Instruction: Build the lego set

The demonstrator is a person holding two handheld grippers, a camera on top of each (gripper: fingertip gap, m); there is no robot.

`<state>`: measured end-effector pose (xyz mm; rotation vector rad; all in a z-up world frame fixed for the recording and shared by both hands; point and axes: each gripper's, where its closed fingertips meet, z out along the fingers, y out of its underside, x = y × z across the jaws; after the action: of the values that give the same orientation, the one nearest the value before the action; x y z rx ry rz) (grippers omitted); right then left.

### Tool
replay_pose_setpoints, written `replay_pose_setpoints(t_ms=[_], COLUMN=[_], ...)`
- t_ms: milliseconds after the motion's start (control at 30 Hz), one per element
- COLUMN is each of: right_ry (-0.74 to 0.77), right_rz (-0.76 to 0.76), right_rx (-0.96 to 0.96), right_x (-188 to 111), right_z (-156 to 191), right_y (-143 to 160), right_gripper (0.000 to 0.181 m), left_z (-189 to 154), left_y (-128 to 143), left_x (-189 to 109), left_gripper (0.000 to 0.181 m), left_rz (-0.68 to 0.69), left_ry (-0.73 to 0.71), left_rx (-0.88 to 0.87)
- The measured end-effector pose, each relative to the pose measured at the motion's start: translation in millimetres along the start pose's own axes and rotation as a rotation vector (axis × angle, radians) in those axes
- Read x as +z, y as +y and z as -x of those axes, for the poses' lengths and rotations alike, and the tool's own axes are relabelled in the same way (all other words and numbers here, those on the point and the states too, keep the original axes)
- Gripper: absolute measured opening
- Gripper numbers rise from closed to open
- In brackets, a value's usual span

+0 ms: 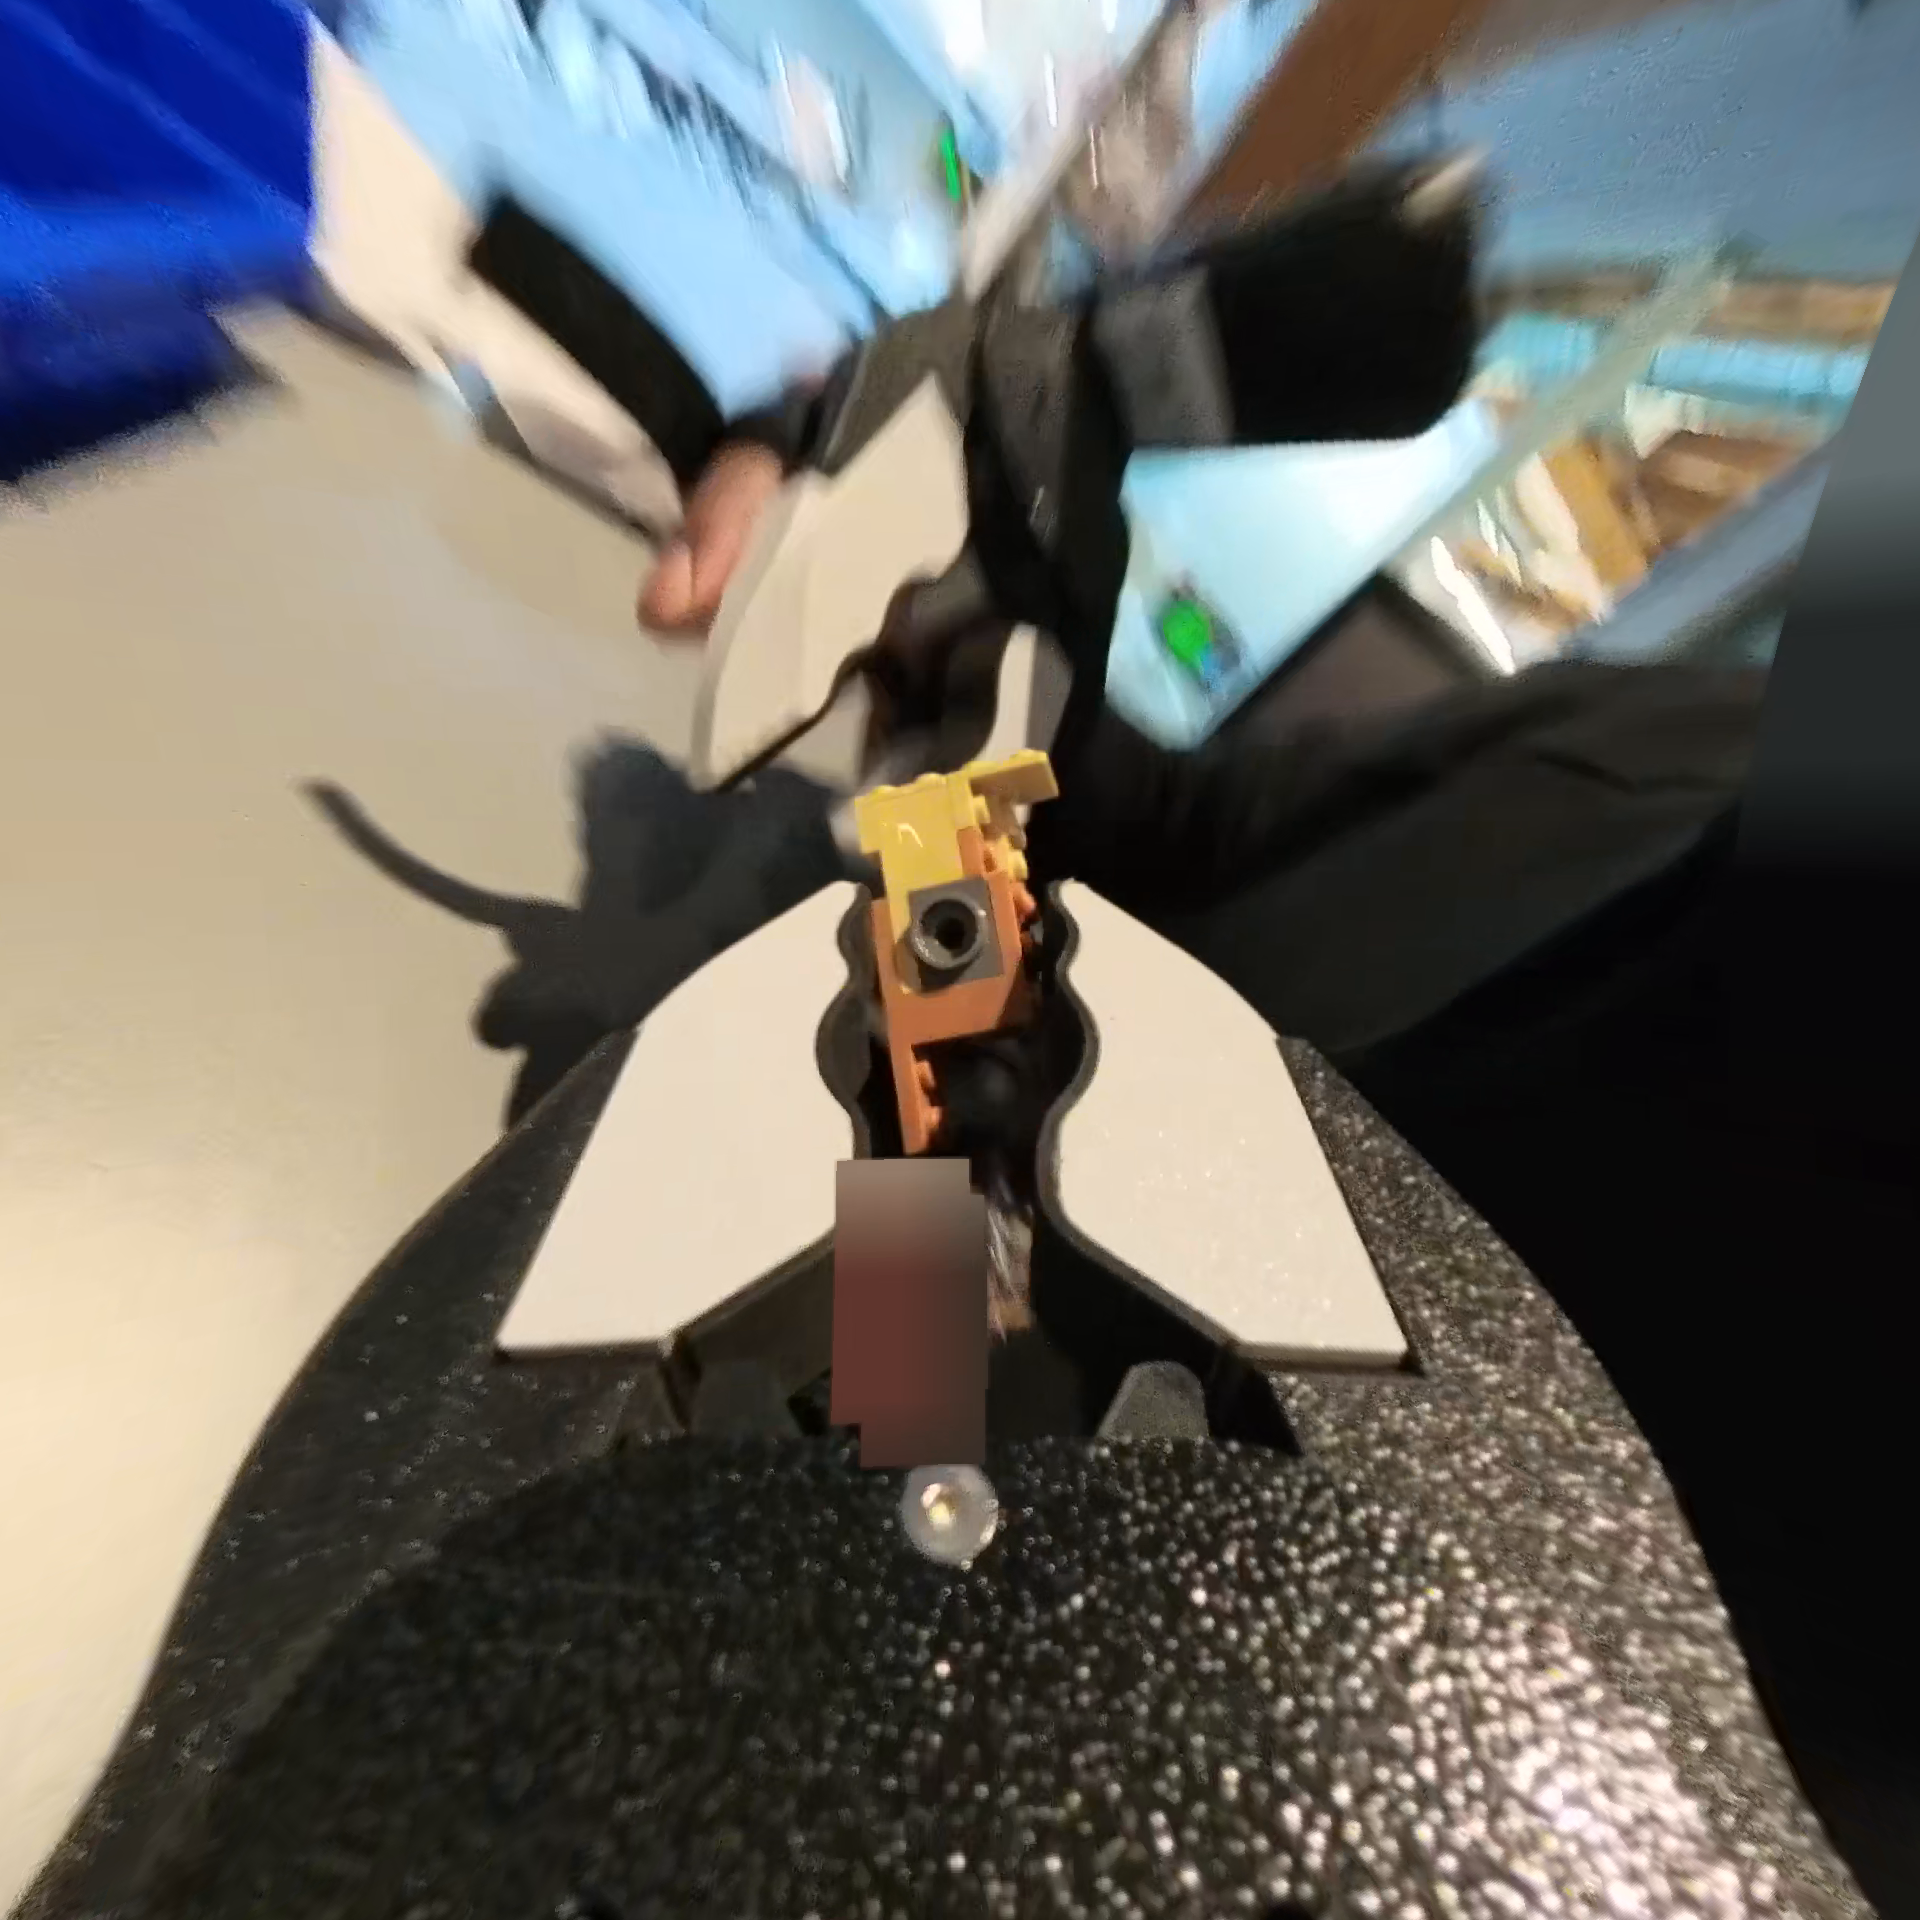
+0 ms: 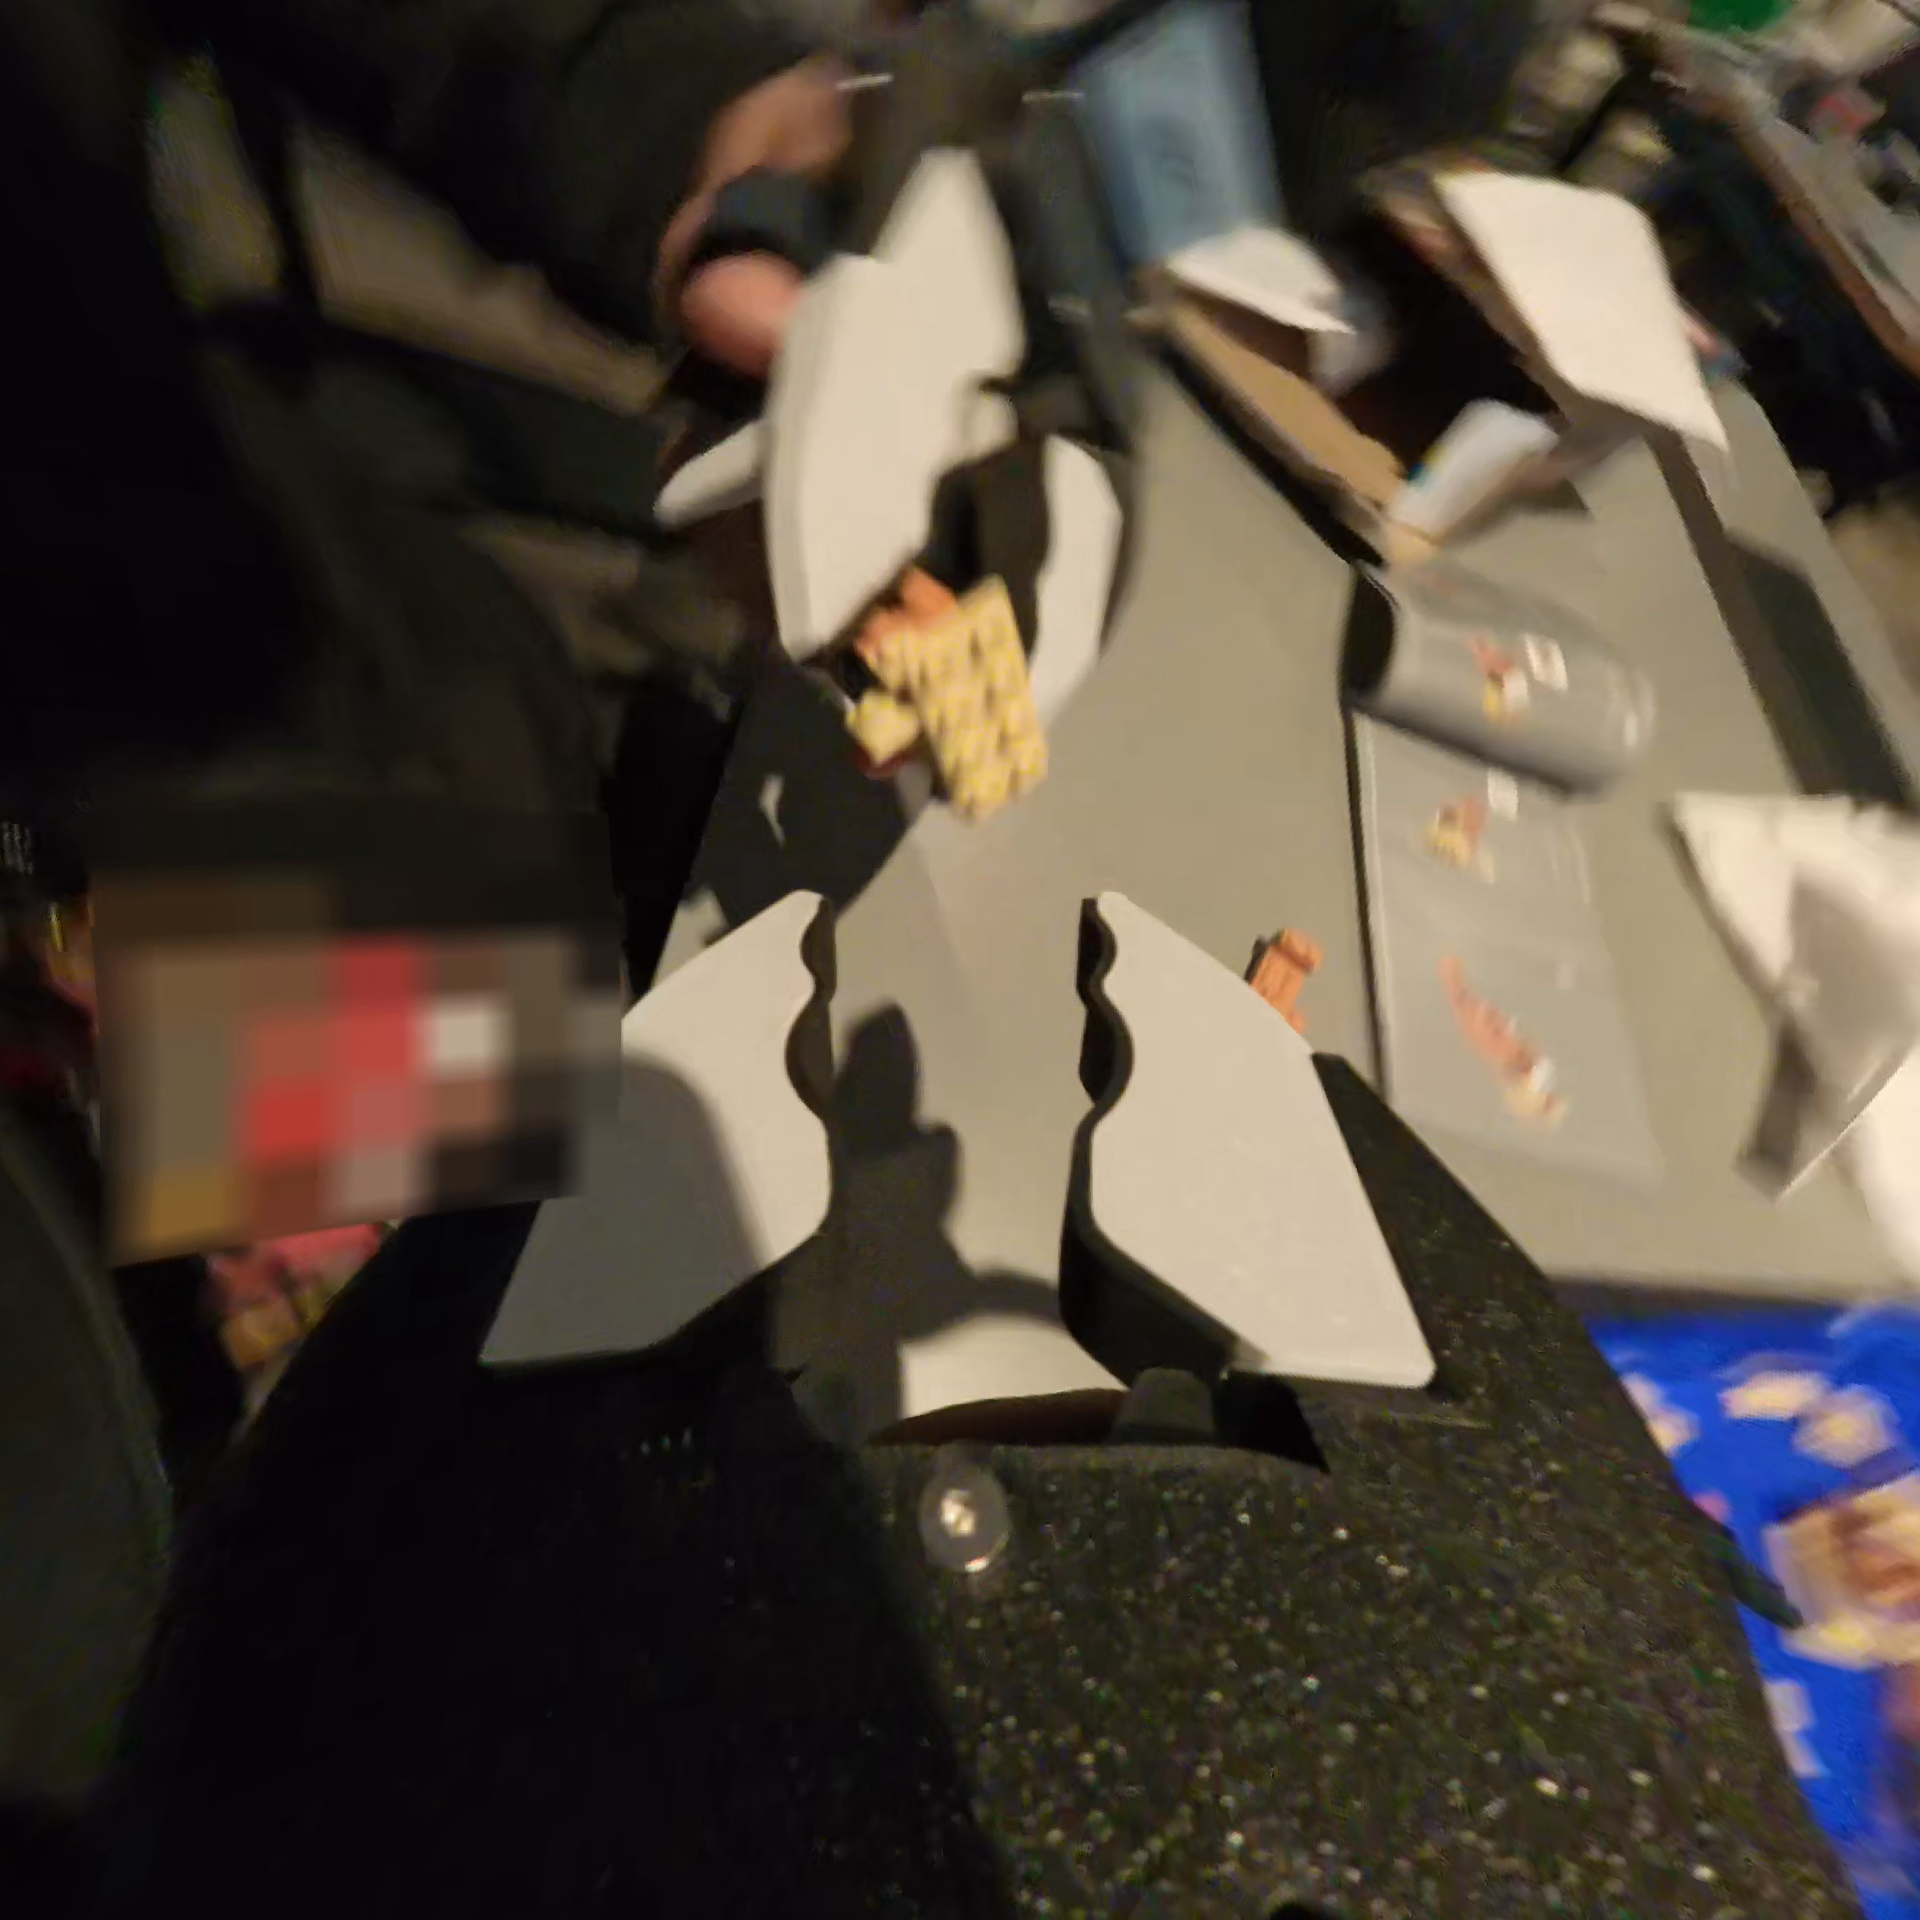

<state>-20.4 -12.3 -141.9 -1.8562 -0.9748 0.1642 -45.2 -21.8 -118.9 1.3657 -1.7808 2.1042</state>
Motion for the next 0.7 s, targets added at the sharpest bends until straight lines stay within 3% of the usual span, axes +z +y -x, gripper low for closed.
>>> replay_pose_setpoints(t_ms=[33, 167, 267, 433, 700], right_ry=[0.030, 0.011, -0.056, -0.144, -0.191], right_rz=[-0.042, -0.366, -0.555, -0.637, -0.698], right_rx=[0.102, 0.547, 0.758, 0.788, 0.801], right_x=[-0.2, -10.1, -20.7, -27.7, -26.2], right_z=[-3.8, -8.0, -10.8, -2.9, 6.3], right_y=[1.3, -15.1, -24.4, -35.5, -46.8], right_gripper=[0.044, 0.036, 0.030, 0.033, 0.033], left_z=[2.1, 9.4, 10.8, 1.7, -6.0], left_y=[-6.6, -27.0, -27.6, -28.4, -23.7], left_x=[-2.0, -11.2, -9.2, -0.1, 13.9], left_gripper=[0.030, 0.030, 0.030, 0.030, 0.030], left_rz=[-0.067, -0.294, -0.309, -0.265, -0.280], left_ry=[-0.019, -0.145, -0.282, -0.422, -0.461], left_rx=[0.023, 0.197, 0.408, 0.644, 0.671])
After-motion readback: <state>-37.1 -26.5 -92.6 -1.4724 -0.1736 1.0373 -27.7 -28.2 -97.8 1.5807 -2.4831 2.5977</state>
